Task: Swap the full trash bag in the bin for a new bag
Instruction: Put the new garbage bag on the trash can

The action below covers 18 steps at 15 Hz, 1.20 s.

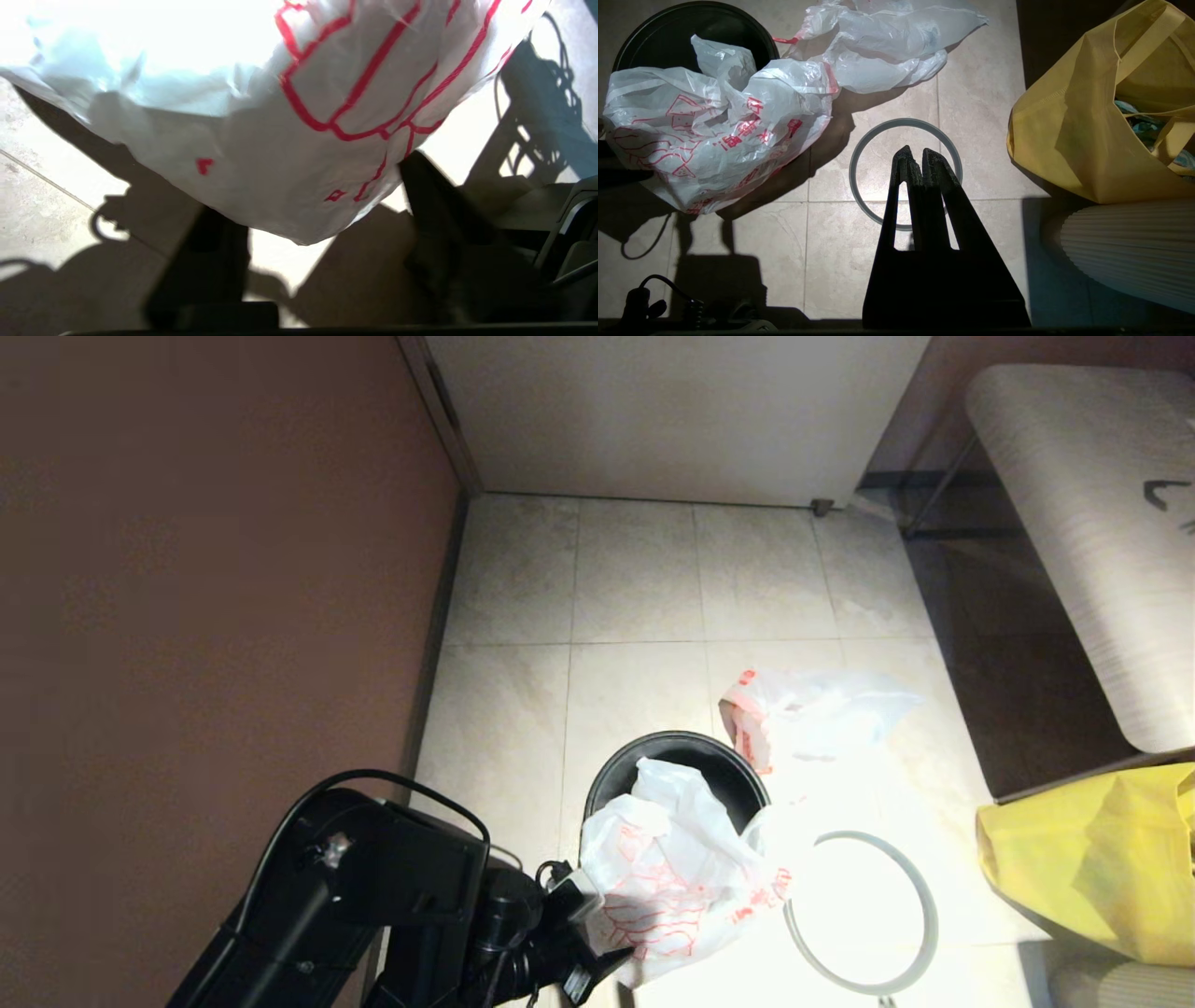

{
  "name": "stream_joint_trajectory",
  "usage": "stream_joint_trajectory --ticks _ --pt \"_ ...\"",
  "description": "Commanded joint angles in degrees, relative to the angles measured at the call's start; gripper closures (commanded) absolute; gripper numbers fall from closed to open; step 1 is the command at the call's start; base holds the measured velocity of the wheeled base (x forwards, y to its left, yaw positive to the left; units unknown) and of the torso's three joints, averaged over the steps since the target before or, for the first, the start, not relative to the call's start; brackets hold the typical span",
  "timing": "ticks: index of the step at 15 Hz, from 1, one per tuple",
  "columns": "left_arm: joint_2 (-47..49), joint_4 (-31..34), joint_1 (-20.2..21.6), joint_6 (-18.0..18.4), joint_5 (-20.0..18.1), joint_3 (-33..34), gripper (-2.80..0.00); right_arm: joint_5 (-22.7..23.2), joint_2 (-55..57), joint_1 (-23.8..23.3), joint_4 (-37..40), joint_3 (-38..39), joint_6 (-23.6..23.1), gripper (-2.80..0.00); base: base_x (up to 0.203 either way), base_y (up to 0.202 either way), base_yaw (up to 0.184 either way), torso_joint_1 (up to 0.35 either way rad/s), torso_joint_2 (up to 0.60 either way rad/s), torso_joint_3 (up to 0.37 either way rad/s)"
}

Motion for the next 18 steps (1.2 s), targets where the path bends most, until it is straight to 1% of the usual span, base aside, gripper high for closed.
stream_joint_trajectory --ticks 1,3,6,11,15,16,18 --pt "0.1 -0.5 0.1 0.1 -0.2 0.0 0.00 0.0 0.0 0.0 0.0 0.0 0.0 0.00 0.000 0.000 0.000 0.000 0.00 0.000" --pt "-0.1 -0.5 0.1 0.1 -0.2 1.0 0.00 0.0 0.0 0.0 0.0 0.0 0.0 0.00 0.000 0.000 0.000 0.000 0.00 0.000" --pt "-1.3 -0.5 0.2 0.3 -1.0 5.9 0.00 0.0 0.0 0.0 0.0 0.0 0.0 0.00 0.000 0.000 0.000 0.000 0.00 0.000" --pt "-6.0 -0.5 -0.5 0.1 -1.1 11.0 0.00 0.0 0.0 0.0 0.0 0.0 0.0 0.00 0.000 0.000 0.000 0.000 0.00 0.000" --pt "-6.6 -0.5 -2.3 -3.3 -0.7 8.3 0.00 0.0 0.0 0.0 0.0 0.0 0.0 0.00 0.000 0.000 0.000 0.000 0.00 0.000" --pt "-6.9 -0.2 -2.5 -3.5 -0.1 8.1 0.00 0.0 0.0 0.0 0.0 0.0 0.0 0.00 0.000 0.000 0.000 0.000 0.00 0.000" --pt "-6.6 3.3 -2.5 -3.5 2.7 8.3 0.00 0.0 0.0 0.0 0.0 0.0 0.0 0.00 0.000 0.000 0.000 0.000 0.00 0.000"
